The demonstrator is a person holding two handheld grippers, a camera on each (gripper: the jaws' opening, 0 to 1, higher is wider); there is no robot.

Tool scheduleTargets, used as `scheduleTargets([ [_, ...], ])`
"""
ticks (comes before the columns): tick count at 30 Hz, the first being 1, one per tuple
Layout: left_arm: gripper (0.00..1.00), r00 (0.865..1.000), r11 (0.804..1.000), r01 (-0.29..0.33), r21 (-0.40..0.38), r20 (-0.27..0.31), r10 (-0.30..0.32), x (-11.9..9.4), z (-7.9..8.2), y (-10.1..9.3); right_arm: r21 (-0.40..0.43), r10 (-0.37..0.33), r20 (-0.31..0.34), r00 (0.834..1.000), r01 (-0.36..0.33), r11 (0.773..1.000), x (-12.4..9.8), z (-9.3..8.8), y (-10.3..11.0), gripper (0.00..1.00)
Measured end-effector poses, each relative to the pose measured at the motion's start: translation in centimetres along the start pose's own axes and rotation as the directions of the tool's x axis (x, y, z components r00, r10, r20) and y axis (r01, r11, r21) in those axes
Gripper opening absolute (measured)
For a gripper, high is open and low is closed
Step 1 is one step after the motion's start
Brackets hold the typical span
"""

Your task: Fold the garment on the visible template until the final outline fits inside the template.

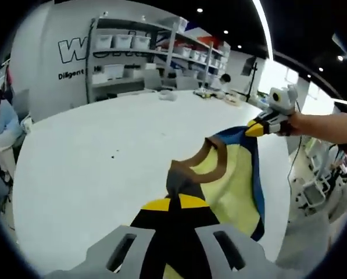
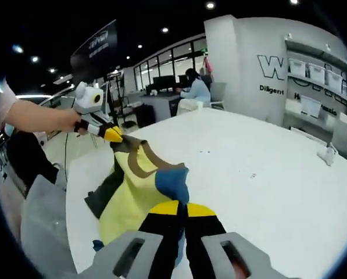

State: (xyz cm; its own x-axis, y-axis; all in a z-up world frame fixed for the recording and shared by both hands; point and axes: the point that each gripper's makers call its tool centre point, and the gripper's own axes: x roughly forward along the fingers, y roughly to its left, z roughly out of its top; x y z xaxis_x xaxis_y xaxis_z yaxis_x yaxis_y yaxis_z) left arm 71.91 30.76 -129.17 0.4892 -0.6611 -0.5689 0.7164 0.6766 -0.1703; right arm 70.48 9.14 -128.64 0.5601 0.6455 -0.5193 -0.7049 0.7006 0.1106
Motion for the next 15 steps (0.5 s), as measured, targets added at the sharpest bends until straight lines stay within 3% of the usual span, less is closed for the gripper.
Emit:
scheduleTargets([
  [9, 0.01, 0.994, 0.996, -0.081, -0.045, -0.078, 0.078, 5.0, -1.5, 4.7, 0.026, -0.075, -0.063, 0.995, 0.077, 0.997, 5.7, -0.8, -4.8, 0.00],
  [15, 0.04, 0.989, 0.985, -0.133, -0.105, -0.073, 0.126, 7.0, -1.2, 6.7, 0.024, -0.134, -0.114, 0.984, 0.137, 0.990, 7.9, -1.7, -6.4, 0.00],
])
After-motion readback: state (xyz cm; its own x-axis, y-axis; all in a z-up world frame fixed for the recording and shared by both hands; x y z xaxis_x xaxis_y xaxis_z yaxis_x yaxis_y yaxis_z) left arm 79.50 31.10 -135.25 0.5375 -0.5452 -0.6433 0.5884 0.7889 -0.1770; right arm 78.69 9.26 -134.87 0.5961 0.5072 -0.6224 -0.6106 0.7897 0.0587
